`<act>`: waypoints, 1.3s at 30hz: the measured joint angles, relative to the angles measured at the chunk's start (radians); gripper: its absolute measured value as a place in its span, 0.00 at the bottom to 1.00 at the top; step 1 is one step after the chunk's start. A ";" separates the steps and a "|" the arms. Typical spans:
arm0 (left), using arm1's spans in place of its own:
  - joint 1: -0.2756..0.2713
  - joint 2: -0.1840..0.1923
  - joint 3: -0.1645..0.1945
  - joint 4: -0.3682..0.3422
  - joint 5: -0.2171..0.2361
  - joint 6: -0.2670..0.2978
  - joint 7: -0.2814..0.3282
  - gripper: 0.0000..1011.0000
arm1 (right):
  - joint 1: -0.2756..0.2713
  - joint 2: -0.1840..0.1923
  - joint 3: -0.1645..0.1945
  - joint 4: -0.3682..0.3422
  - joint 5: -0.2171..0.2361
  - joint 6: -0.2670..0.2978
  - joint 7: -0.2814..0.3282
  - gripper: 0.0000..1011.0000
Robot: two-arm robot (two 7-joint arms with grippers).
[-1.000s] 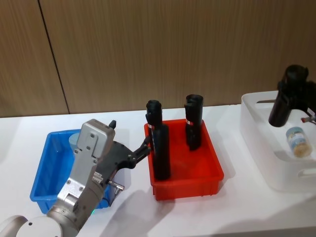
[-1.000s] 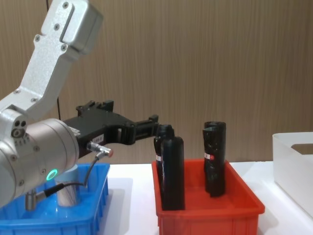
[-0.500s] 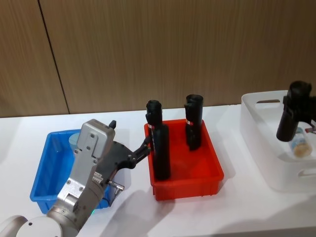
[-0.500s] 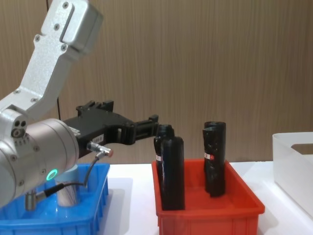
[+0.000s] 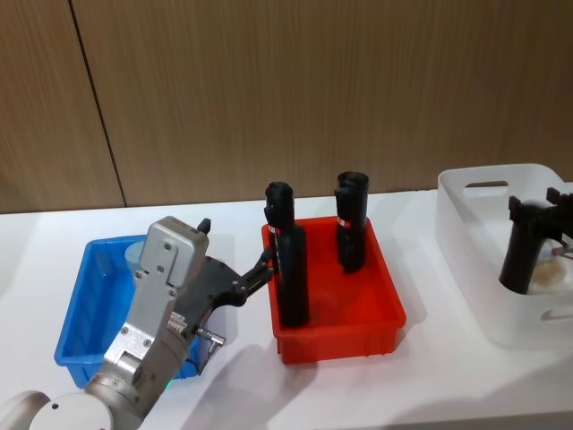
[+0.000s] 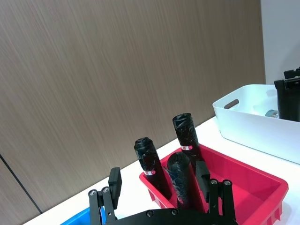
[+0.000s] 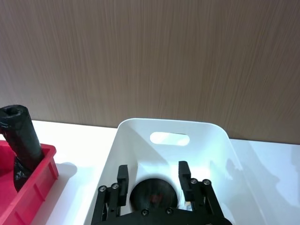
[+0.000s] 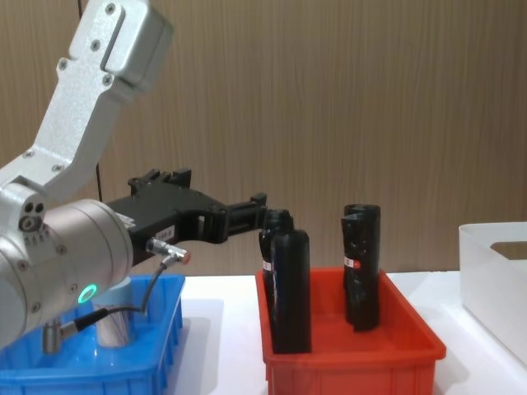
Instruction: Pick the cotton swabs from the blue box and place them into the white box.
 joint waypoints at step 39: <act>0.000 0.000 0.000 0.000 0.000 0.000 0.000 0.99 | -0.049 0.018 0.015 -0.083 -0.004 -0.051 0.023 0.99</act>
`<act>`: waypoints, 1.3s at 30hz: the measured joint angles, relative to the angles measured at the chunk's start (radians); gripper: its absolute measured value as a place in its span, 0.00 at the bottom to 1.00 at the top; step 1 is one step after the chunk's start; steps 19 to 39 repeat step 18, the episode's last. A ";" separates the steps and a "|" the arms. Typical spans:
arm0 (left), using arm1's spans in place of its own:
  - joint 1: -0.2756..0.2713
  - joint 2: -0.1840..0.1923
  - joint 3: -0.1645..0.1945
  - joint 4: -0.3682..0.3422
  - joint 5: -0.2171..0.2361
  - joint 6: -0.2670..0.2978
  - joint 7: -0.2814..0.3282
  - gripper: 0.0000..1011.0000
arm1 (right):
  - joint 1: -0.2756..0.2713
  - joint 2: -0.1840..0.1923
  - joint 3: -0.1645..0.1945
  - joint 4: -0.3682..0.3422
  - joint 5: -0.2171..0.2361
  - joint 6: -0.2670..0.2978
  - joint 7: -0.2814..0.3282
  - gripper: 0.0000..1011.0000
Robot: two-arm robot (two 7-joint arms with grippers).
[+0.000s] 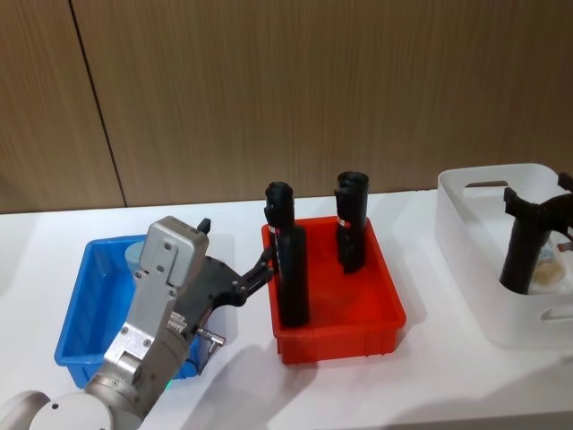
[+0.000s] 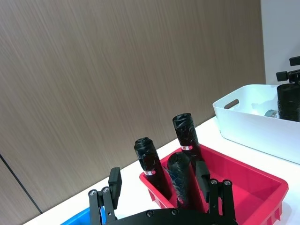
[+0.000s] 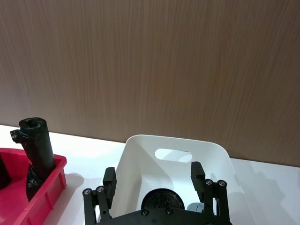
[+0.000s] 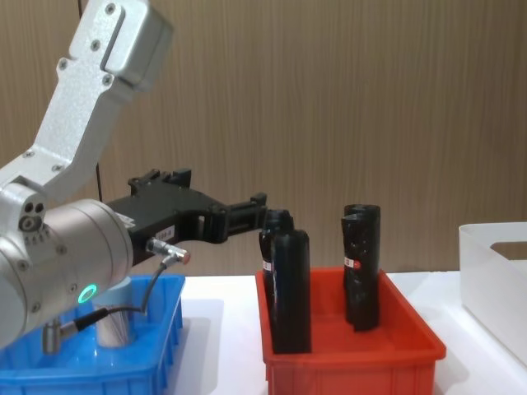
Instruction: Pick the cotton swabs from the blue box and place them into the white box.
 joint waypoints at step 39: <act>0.000 0.000 0.000 0.000 0.000 0.000 0.000 0.99 | -0.009 0.002 0.003 -0.019 0.002 -0.004 0.002 0.99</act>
